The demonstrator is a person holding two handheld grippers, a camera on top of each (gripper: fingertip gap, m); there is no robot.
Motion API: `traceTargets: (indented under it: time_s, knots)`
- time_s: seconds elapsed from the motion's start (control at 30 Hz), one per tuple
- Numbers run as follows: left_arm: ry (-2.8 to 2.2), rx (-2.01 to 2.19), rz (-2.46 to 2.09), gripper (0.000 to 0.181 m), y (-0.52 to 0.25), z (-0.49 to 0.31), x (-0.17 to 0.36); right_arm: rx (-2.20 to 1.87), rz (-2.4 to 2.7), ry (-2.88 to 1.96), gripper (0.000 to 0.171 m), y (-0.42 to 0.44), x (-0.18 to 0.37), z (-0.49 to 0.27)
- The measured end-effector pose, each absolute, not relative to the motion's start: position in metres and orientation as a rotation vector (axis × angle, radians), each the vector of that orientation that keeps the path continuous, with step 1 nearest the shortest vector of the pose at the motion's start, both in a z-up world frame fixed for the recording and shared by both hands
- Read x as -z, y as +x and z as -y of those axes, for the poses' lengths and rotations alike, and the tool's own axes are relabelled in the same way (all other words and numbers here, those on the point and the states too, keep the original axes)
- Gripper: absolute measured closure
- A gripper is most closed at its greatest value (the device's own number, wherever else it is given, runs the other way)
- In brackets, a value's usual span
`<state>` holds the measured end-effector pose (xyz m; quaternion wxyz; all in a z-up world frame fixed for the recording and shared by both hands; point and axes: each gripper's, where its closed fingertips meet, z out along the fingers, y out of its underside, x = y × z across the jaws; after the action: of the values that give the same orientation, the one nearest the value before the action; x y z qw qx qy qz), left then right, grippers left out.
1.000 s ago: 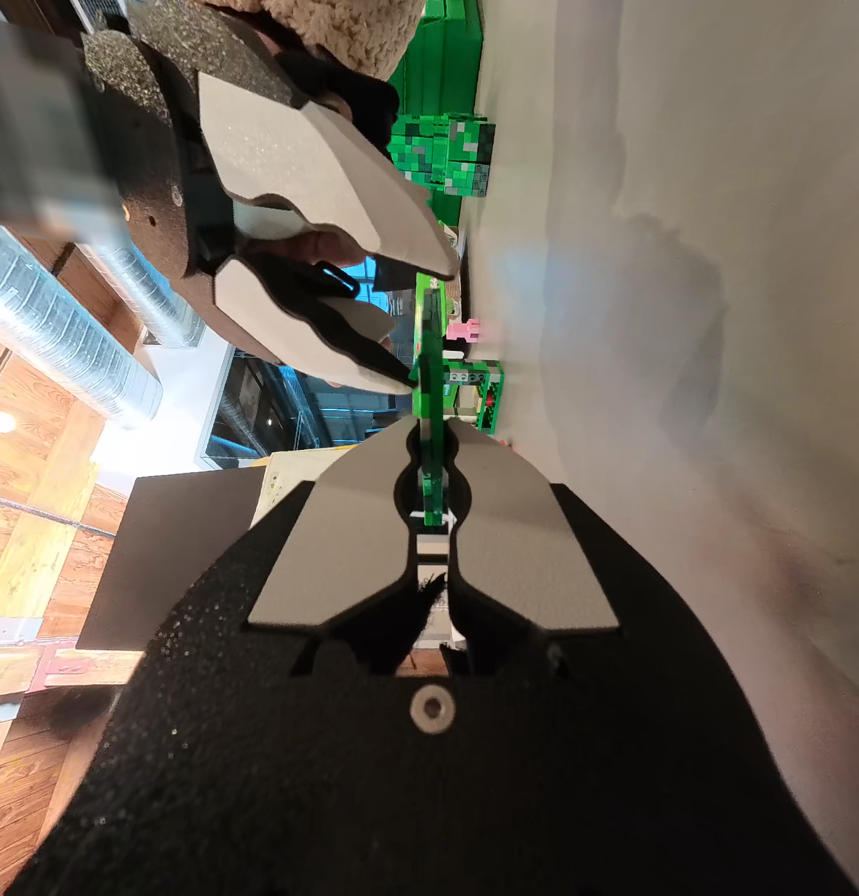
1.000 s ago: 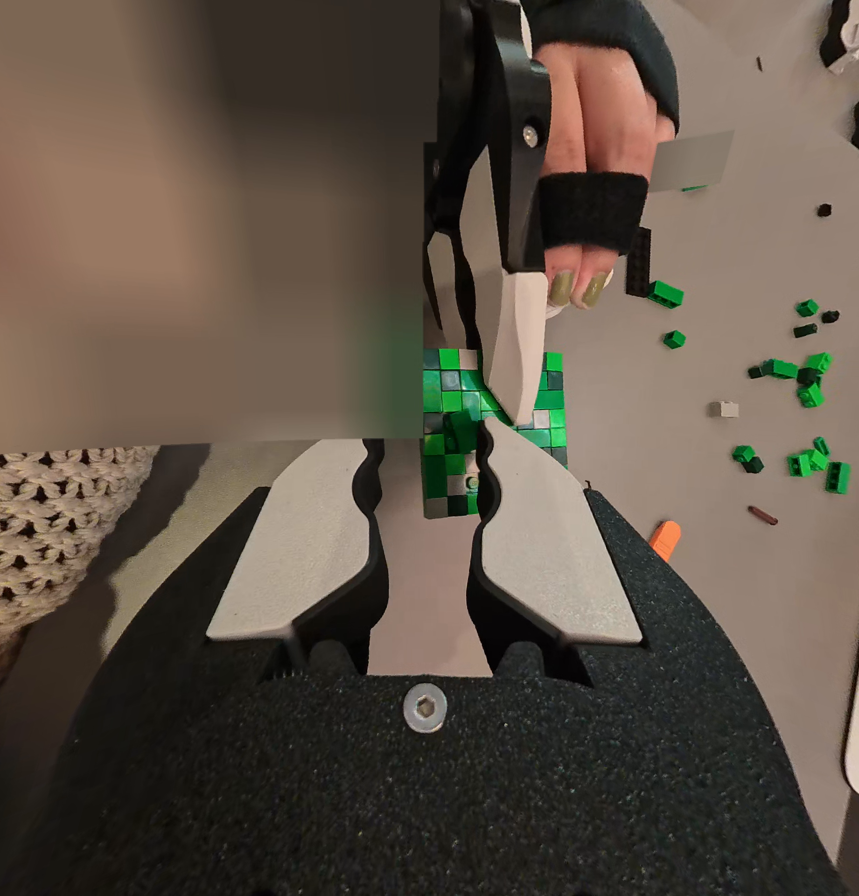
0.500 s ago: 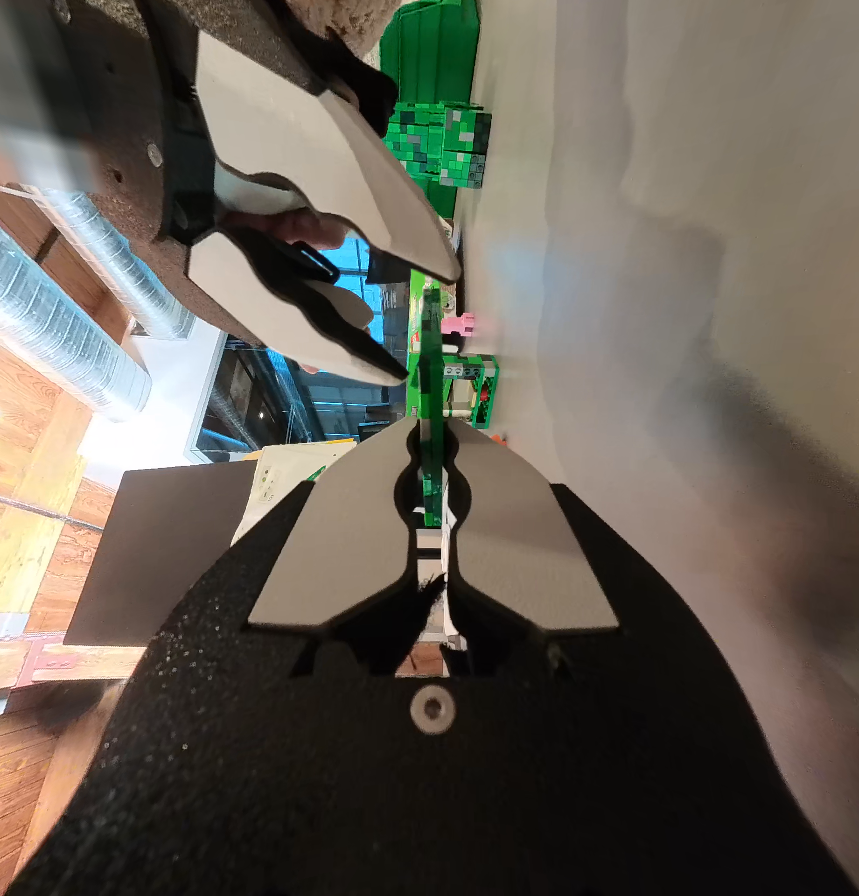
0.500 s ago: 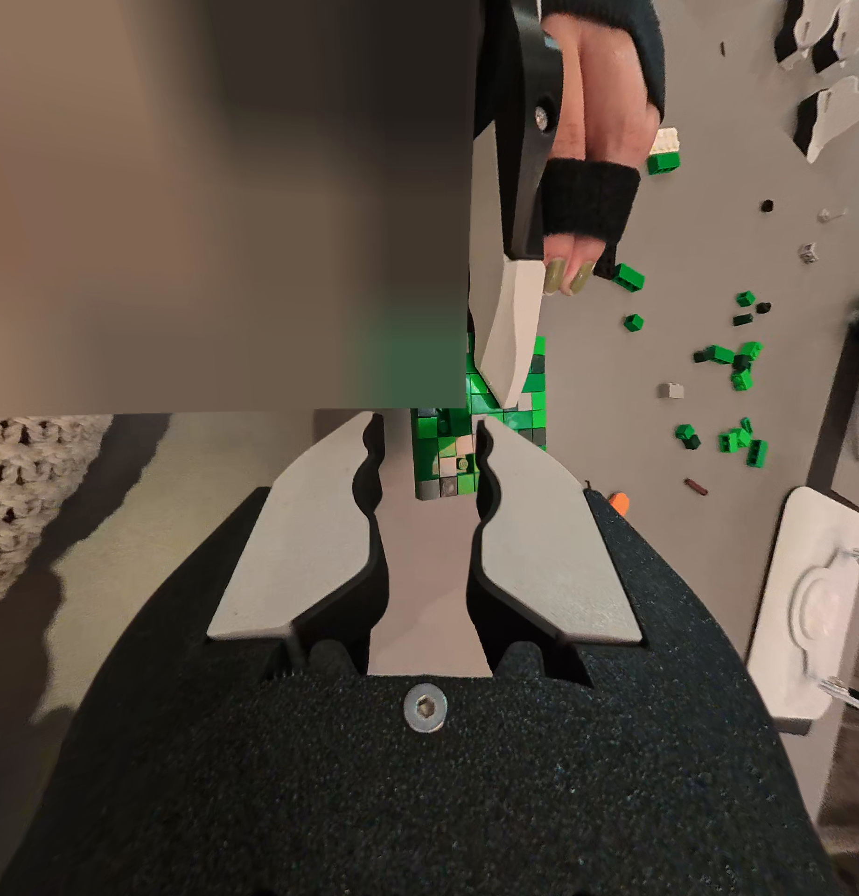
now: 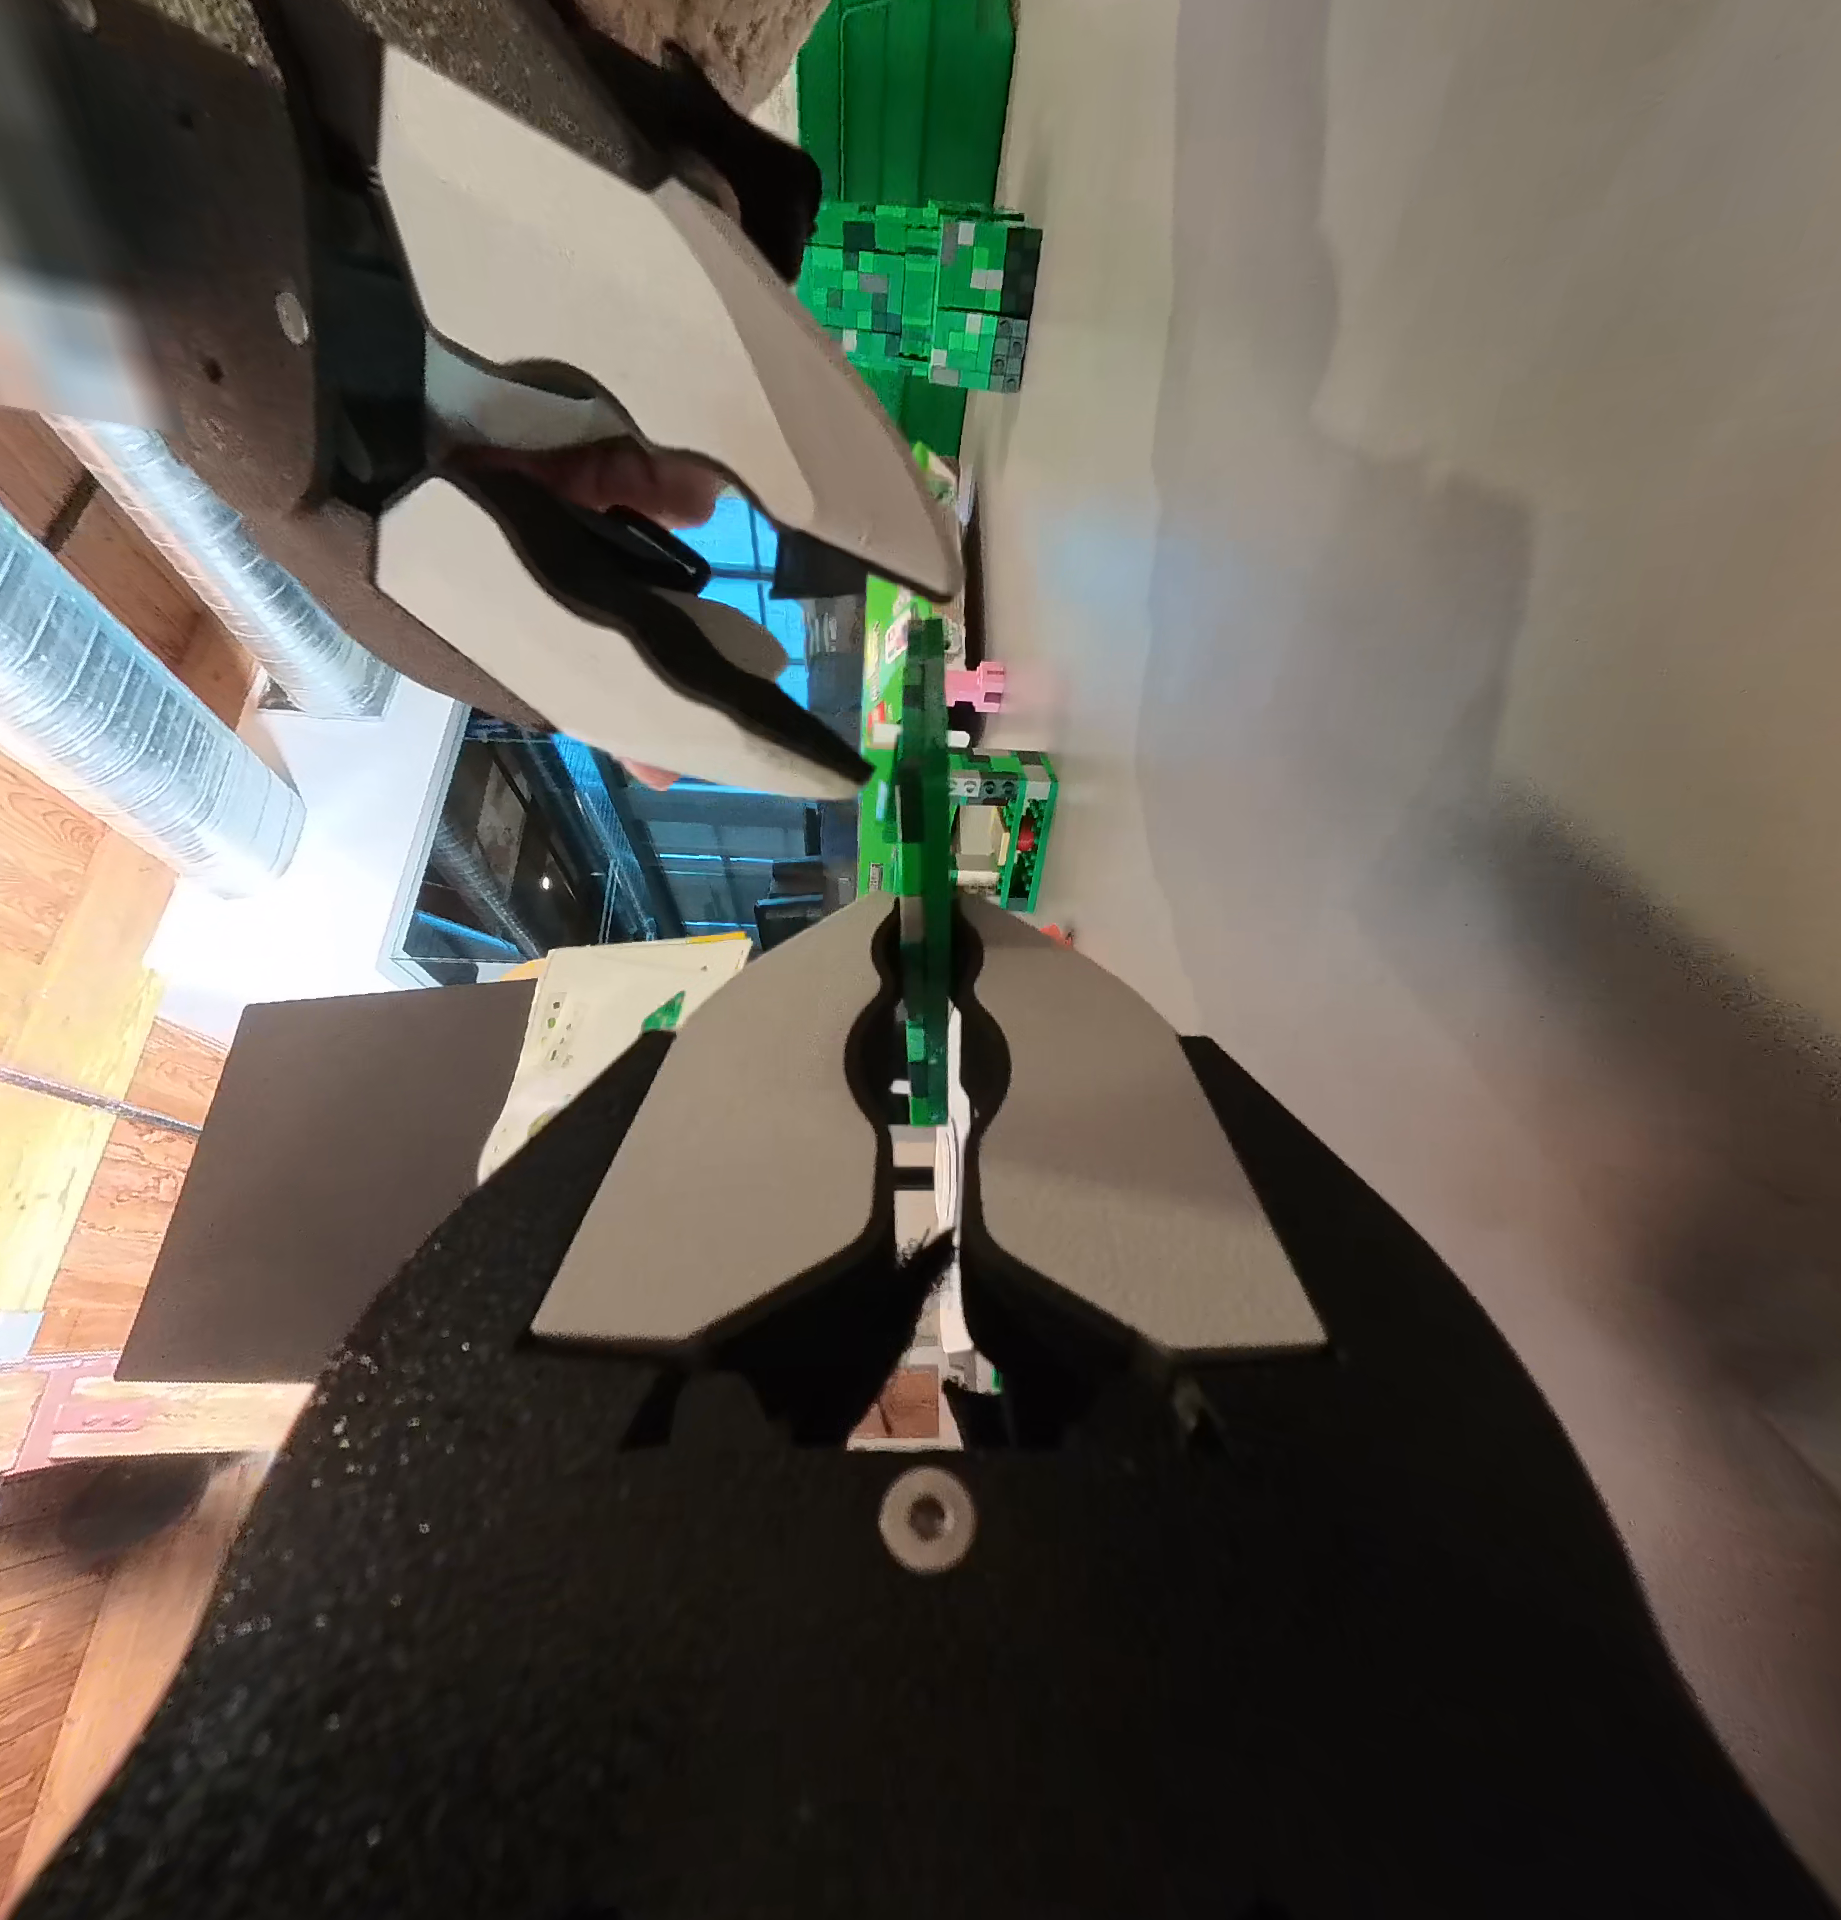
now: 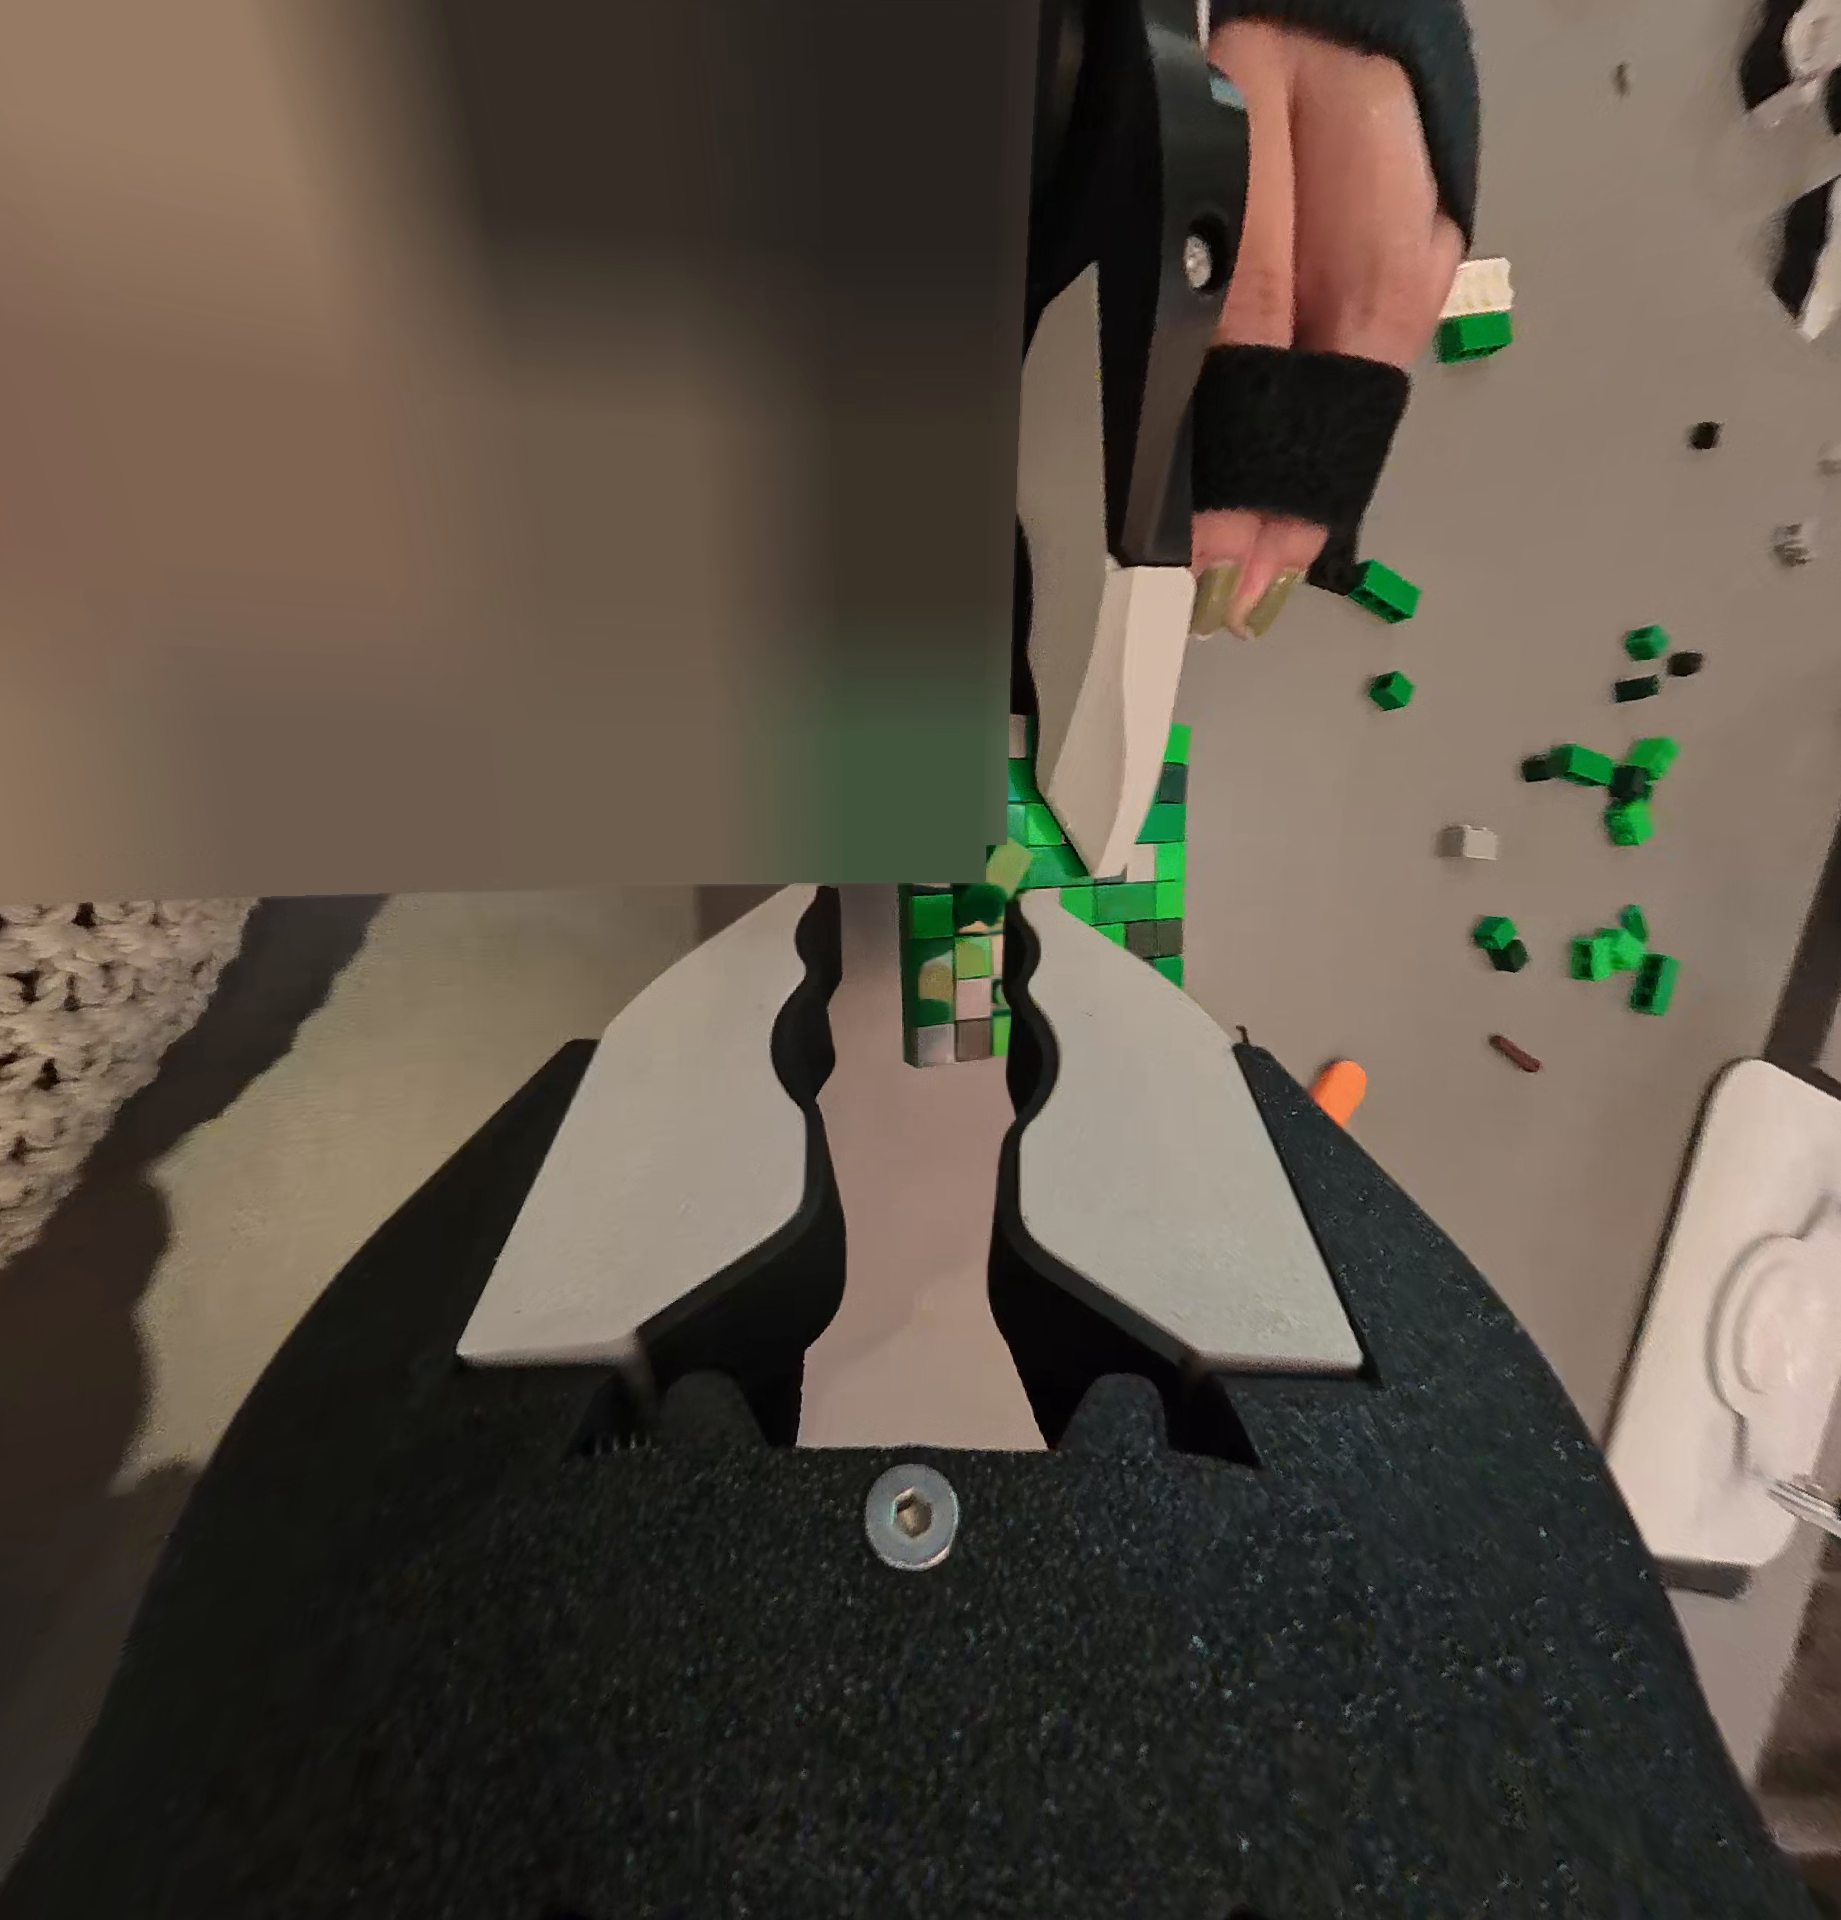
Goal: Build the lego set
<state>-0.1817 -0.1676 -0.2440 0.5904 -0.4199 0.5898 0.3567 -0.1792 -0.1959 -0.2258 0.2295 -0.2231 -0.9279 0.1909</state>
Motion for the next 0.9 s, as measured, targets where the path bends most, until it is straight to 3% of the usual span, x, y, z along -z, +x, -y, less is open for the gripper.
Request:
traceTargets:
  time_s: [0.03, 0.53, 0.9]
  knots:
    - [-0.986, -0.830, -1.368, 0.176, -0.183, 0.167, 0.244, -0.509, 2.516, -0.607, 0.142, -0.183, 0.223, 0.194]
    - [-1.179, -0.862, -1.280, 0.176, -0.212, 0.156, 0.244, 0.088, 2.021, -0.437, 0.139, -0.210, 0.238, 0.180]
    - [-1.178, -0.826, -1.313, 0.175, -0.208, 0.158, 0.248, -0.106, 2.087, -0.468, 0.153, -0.203, 0.248, 0.176]
